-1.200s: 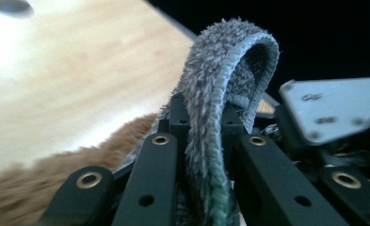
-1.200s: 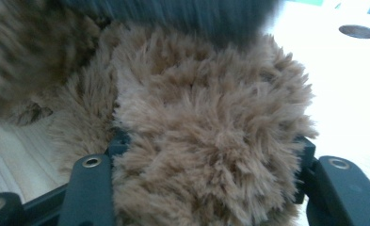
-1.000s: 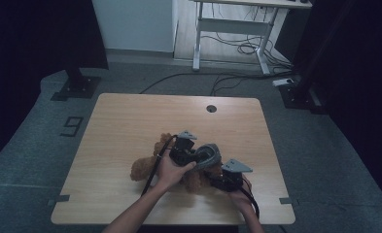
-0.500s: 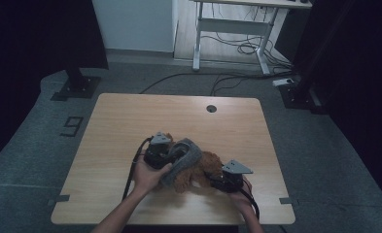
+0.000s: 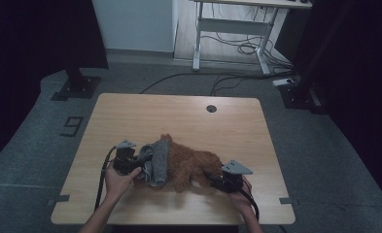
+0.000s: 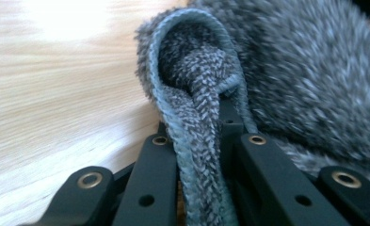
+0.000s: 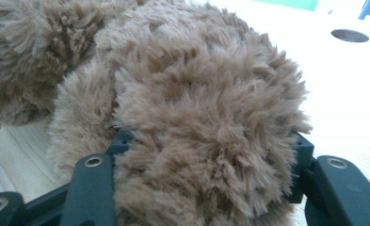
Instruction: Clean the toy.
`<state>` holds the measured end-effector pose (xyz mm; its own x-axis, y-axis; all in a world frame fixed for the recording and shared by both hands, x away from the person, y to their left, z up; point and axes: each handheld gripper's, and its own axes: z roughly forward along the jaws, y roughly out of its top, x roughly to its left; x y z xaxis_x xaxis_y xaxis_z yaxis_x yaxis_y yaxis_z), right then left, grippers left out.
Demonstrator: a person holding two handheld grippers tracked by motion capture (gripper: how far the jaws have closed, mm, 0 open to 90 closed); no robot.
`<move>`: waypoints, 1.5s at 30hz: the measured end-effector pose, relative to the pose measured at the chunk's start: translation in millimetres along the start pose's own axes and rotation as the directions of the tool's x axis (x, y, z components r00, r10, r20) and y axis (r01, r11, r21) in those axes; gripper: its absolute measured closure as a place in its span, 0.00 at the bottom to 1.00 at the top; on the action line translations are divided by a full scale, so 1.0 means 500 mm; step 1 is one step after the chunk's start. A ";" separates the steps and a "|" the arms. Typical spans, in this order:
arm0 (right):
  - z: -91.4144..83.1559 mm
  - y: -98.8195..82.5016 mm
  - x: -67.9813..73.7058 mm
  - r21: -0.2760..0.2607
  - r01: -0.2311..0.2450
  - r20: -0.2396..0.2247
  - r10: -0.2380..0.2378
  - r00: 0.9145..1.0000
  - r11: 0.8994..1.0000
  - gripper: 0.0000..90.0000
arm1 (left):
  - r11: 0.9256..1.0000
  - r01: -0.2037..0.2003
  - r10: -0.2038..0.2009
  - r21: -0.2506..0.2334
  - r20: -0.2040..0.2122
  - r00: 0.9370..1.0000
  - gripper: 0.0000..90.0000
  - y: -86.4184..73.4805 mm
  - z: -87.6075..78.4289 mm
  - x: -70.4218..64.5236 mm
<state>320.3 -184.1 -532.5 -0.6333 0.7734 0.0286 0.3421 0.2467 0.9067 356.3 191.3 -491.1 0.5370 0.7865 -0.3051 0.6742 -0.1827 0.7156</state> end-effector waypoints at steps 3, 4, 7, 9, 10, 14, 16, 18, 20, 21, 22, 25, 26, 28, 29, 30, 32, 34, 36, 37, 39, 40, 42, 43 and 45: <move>0.000 0.000 0.000 -0.001 -0.001 0.000 0.001 1.000 1.000 0.46 | 1.000 0.014 -0.013 0.011 -0.009 1.000 0.91 -0.007 0.003 0.009; 0.000 -0.001 -0.001 -0.002 -0.003 -0.002 0.003 1.000 1.000 0.46 | 1.000 0.014 -0.013 0.023 -0.023 1.000 0.91 -0.011 0.003 0.012; -0.001 -0.001 -0.002 0.001 -0.006 -0.003 0.006 1.000 1.000 0.46 | 0.998 0.014 -0.011 0.068 -0.046 0.999 0.91 -0.025 0.008 0.029; 0.000 -0.001 -0.003 -0.001 -0.009 -0.005 0.009 1.000 1.000 0.46 | 0.996 0.029 -0.026 0.086 -0.040 0.999 0.91 -0.036 0.012 0.039; 0.000 -0.001 -0.003 -0.002 -0.011 -0.005 0.011 1.000 1.000 0.46 | 0.995 0.032 -0.028 0.095 -0.040 0.999 0.91 -0.039 0.013 0.042; 0.001 -0.001 -0.003 -0.001 -0.015 -0.003 0.015 1.000 1.000 0.46 | 0.997 0.021 -0.020 0.070 -0.025 0.999 0.91 -0.025 -0.001 0.036; 0.001 -0.001 -0.004 -0.001 -0.019 0.004 0.019 1.000 1.000 0.46 | 1.000 -0.015 0.015 0.015 -0.020 1.000 0.91 0.012 -0.022 0.011; 0.002 0.000 -0.003 0.000 -0.015 0.012 0.015 1.000 1.000 0.46 | 1.000 -0.030 0.030 -0.003 -0.015 0.999 0.91 0.027 -0.028 -0.001; 0.004 0.001 -0.002 -0.002 -0.009 0.023 0.009 1.000 1.000 0.47 | 0.998 -0.057 0.057 -0.035 0.002 0.998 0.91 0.058 -0.037 -0.026; 0.004 0.001 -0.002 -0.002 -0.009 0.023 0.009 1.000 1.000 0.47 | 0.996 -0.073 0.074 -0.050 0.010 0.997 0.91 0.074 -0.040 -0.040; 0.007 0.002 -0.001 -0.008 -0.006 0.035 0.006 0.999 1.000 0.47 | 0.993 -0.097 0.100 -0.073 0.035 0.994 0.91 0.105 -0.041 -0.070; 0.010 0.004 0.000 -0.009 0.007 0.047 -0.007 0.999 1.000 0.47 | 0.989 -0.123 0.128 -0.084 0.059 0.990 0.91 0.133 -0.036 -0.105; 0.012 0.006 0.001 -0.010 0.019 0.056 -0.019 0.998 1.000 0.48 | 0.984 -0.159 0.165 -0.083 0.076 0.983 0.91 0.159 -0.020 -0.144; 0.013 0.006 0.001 -0.009 0.022 0.059 -0.021 0.998 1.000 0.48 | 0.982 -0.172 0.179 -0.079 0.089 0.980 0.91 0.170 -0.008 -0.163; 0.014 0.007 0.001 -0.011 0.024 0.063 -0.023 0.998 1.000 0.48 | 0.980 -0.182 0.189 -0.074 0.103 0.976 0.91 0.180 0.005 -0.182; 0.016 0.008 0.000 -0.015 0.033 0.073 -0.031 0.997 0.999 0.49 | 0.980 -0.190 0.197 -0.059 0.141 0.970 0.91 0.195 0.039 -0.216; 0.016 0.008 0.001 -0.016 0.038 0.080 -0.036 0.996 0.999 0.49 | 0.981 -0.190 0.195 -0.047 0.158 0.968 0.91 0.200 0.058 -0.230; 0.020 0.010 0.002 -0.022 0.053 0.103 -0.050 0.993 0.998 0.51 | 0.982 -0.188 0.185 -0.003 0.194 0.963 0.91 0.207 0.122 -0.263; 0.022 0.010 0.001 -0.027 0.056 0.109 -0.053 0.993 0.998 0.51 | 0.979 -0.201 0.193 0.024 0.198 0.961 0.91 0.204 0.159 -0.284; 0.022 0.010 0.001 -0.027 0.056 0.109 -0.053 0.993 0.998 0.51 | 0.979 -0.201 0.193 0.024 0.198 0.961 0.91 0.204 0.159 -0.284; 0.022 0.010 -0.001 -0.024 0.050 0.105 -0.047 0.993 0.998 0.51 | 0.975 -0.218 0.206 0.044 0.195 0.959 0.91 0.194 0.184 -0.301; 0.021 0.008 -0.003 -0.022 0.043 0.101 -0.041 0.994 0.999 0.51 | 0.966 -0.253 0.240 0.053 0.179 0.954 0.91 0.184 0.192 -0.311; 0.020 0.008 -0.004 -0.022 0.041 0.098 -0.039 0.994 0.999 0.51 | 0.961 -0.271 0.261 0.050 0.157 0.952 0.91 0.179 0.185 -0.310; 0.020 0.008 -0.004 -0.022 0.041 0.098 -0.039 0.994 0.999 0.51 | 0.961 -0.271 0.261 0.050 0.157 0.952 0.91 0.179 0.185 -0.310; 0.020 0.008 -0.003 -0.021 0.041 0.098 -0.038 0.994 0.999 0.51 | 0.962 -0.270 0.263 0.045 0.130 0.956 0.91 0.176 0.171 -0.299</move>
<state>329.4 -178.6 -533.1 -0.5749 0.8168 -0.0476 0.3013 0.2654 0.9159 378.9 7.4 -436.2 0.7563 0.6274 -0.1851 0.5261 -0.4151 0.7422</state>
